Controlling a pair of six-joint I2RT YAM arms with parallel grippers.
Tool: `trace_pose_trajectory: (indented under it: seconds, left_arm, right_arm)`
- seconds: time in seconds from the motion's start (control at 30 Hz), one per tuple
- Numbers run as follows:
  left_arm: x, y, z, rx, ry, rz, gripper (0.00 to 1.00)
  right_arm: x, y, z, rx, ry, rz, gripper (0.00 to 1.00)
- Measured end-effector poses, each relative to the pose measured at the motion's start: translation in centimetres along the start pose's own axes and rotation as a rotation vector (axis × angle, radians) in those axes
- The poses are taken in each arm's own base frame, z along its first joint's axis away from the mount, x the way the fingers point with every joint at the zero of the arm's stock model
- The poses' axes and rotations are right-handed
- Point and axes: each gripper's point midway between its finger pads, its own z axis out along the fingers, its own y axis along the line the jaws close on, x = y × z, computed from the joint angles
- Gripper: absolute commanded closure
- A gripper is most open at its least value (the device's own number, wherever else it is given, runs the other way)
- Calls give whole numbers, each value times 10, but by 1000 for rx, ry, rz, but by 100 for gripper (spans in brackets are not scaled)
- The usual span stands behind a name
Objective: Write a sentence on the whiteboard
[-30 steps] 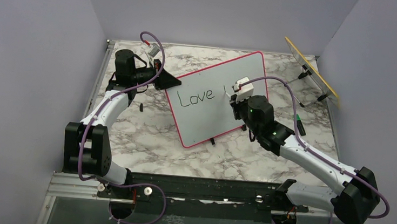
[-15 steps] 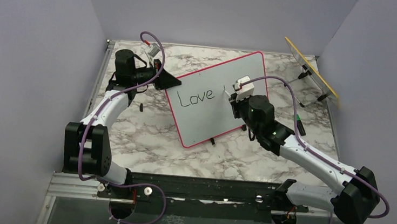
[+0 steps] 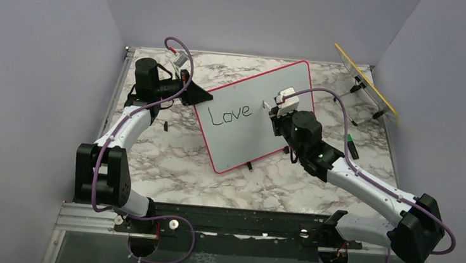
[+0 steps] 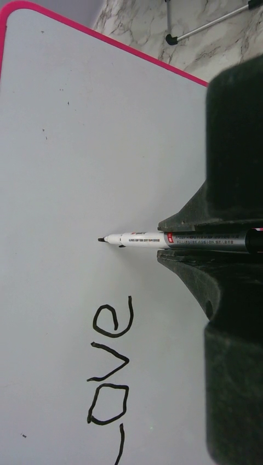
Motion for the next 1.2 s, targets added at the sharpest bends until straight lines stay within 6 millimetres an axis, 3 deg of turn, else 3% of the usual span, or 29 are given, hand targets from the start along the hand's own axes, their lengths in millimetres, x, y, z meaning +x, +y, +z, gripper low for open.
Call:
trace_pose_trajectory:
  seconds: [0.63, 1.2]
  left_arm:
    - [0, 0, 0, 0, 0, 2, 100]
    - [0, 0, 0, 0, 0, 2, 100]
  right_arm:
    - [2, -13, 2, 60, 5, 1, 99]
    - [20, -14, -8, 52, 87, -10, 99]
